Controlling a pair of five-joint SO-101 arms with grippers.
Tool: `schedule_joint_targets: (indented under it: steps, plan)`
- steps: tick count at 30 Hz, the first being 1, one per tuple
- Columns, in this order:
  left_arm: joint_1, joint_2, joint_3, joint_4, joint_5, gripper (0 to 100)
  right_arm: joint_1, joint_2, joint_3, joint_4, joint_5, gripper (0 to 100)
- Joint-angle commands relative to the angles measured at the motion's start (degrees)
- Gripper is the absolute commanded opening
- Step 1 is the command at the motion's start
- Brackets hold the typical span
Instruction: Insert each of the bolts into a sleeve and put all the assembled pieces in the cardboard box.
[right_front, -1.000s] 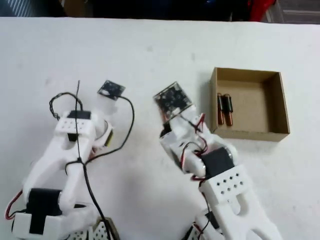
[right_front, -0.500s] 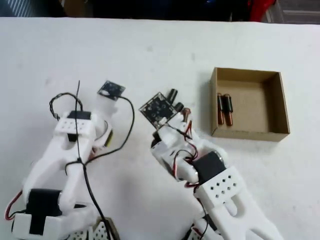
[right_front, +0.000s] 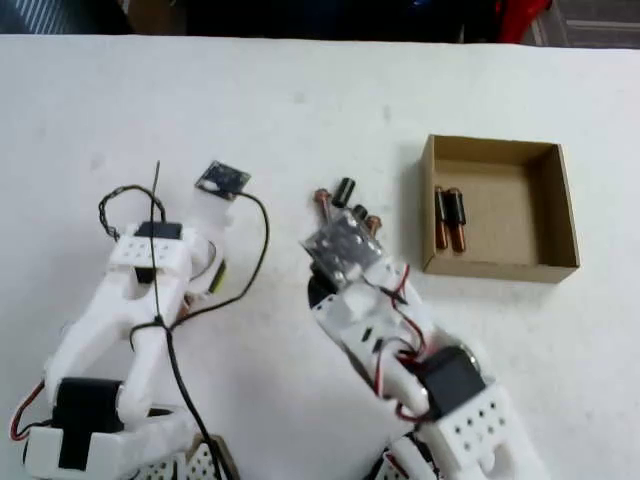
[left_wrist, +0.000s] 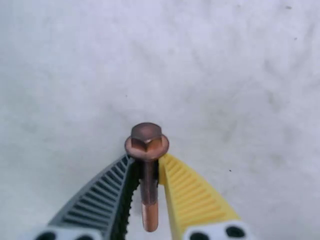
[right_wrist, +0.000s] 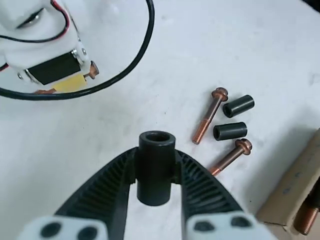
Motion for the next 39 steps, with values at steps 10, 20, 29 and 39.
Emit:
schedule_joint_targets:
  steps: [10, 20, 29, 39]
  plan:
    - [-0.57, -3.12, -0.44, -1.23, 0.0, 2, -0.22, -11.74, 9.58, -7.69, 0.18, 1.6]
    - [-0.57, -3.12, -0.44, -1.23, 0.0, 2, -0.48, -12.18, 21.45, -26.07, -0.26, 1.6]
    - [-0.31, -3.12, -0.44, -1.23, 0.09, 2, -0.48, -12.18, 23.91, -33.27, -0.26, 1.6]
    - [1.45, -3.21, -0.88, -1.67, 0.18, 2, 0.22, -12.18, 23.91, -41.71, 0.26, 1.6]
